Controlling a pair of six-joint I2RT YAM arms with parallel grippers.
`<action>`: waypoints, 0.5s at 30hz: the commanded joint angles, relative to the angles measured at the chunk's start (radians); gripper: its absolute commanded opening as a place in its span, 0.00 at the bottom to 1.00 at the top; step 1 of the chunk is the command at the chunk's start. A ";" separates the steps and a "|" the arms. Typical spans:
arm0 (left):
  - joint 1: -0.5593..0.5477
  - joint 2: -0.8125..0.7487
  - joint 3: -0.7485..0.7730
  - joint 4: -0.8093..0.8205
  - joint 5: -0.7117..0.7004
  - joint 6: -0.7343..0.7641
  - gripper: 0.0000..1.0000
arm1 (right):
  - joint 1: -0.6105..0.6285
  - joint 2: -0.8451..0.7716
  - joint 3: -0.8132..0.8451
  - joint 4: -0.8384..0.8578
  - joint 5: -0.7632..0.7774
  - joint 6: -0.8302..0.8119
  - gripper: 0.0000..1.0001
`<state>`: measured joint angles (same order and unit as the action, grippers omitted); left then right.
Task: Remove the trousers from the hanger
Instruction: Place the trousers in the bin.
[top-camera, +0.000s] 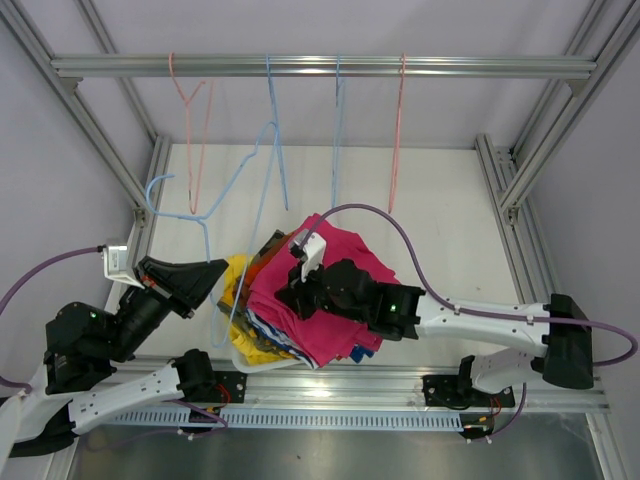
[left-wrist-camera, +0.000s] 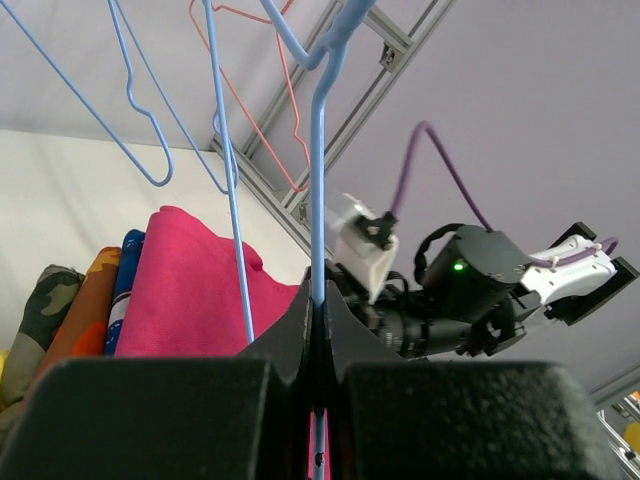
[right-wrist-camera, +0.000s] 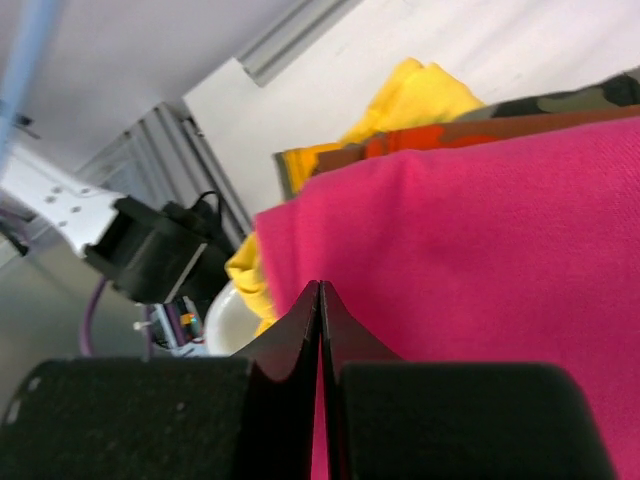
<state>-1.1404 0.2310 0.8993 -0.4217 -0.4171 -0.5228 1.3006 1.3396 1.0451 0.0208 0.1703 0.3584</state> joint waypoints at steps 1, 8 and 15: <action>-0.002 0.013 0.010 0.017 -0.005 0.003 0.00 | -0.021 0.049 -0.005 0.056 -0.017 0.007 0.02; -0.002 -0.001 0.003 -0.002 -0.011 -0.006 0.00 | -0.021 0.153 -0.089 0.192 -0.064 0.074 0.00; -0.002 -0.004 -0.002 -0.011 -0.009 -0.008 0.00 | 0.000 0.217 -0.138 0.240 -0.063 0.125 0.00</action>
<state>-1.1404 0.2306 0.8993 -0.4377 -0.4171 -0.5232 1.2766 1.5162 0.9360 0.2649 0.1326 0.4480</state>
